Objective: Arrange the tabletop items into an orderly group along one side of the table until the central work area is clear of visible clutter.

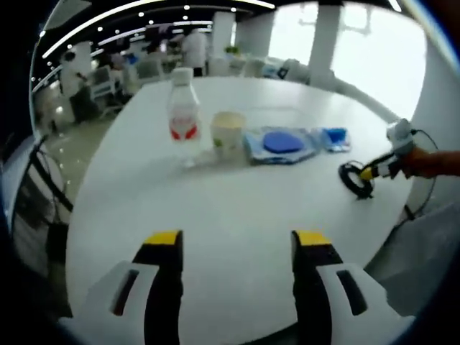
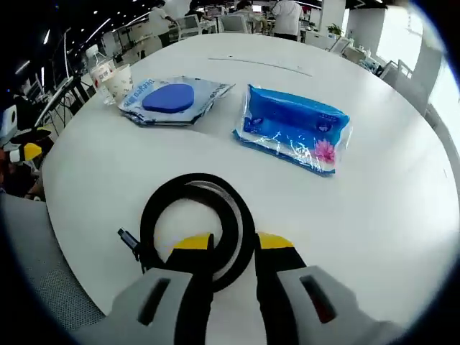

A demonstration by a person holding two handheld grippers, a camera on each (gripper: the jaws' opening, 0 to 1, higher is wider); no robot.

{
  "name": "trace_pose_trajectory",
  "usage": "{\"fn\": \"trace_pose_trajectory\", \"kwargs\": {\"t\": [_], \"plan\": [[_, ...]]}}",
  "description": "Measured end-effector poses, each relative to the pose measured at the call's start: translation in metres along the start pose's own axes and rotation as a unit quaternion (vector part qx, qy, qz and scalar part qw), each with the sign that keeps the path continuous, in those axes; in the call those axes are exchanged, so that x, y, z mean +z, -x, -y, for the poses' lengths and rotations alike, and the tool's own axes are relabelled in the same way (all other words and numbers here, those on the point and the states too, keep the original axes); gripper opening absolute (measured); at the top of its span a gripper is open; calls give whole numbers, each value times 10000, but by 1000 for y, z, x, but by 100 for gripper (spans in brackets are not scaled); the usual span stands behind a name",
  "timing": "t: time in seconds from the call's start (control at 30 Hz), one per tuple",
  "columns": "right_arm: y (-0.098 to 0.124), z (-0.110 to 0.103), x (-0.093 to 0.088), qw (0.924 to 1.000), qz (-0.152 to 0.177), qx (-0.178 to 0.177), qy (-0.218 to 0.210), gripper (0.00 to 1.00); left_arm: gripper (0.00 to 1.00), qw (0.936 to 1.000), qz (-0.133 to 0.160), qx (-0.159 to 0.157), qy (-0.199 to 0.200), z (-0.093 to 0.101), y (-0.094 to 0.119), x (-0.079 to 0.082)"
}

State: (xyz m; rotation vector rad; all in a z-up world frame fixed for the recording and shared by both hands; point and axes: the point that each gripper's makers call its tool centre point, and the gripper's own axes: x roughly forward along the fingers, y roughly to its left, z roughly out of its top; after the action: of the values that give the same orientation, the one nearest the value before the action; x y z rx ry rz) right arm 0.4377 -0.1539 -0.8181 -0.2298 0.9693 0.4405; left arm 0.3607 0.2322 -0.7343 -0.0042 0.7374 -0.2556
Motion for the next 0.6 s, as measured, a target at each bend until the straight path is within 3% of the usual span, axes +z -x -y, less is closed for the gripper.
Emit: {"fn": "trace_pose_trajectory", "kwargs": {"t": [0.13,0.23,0.6], "plan": [[0,1,0,9999,-62,-17,138,18,57,10000,44,21,39,-1,-1,2],[0,-1,0,9997,-89,31,216,11,57,10000,24,-20,39,2,-2,0],[4,-5,8,9999,60,32,133,8,55,10000,17,-68,34,4,-3,0]]}}
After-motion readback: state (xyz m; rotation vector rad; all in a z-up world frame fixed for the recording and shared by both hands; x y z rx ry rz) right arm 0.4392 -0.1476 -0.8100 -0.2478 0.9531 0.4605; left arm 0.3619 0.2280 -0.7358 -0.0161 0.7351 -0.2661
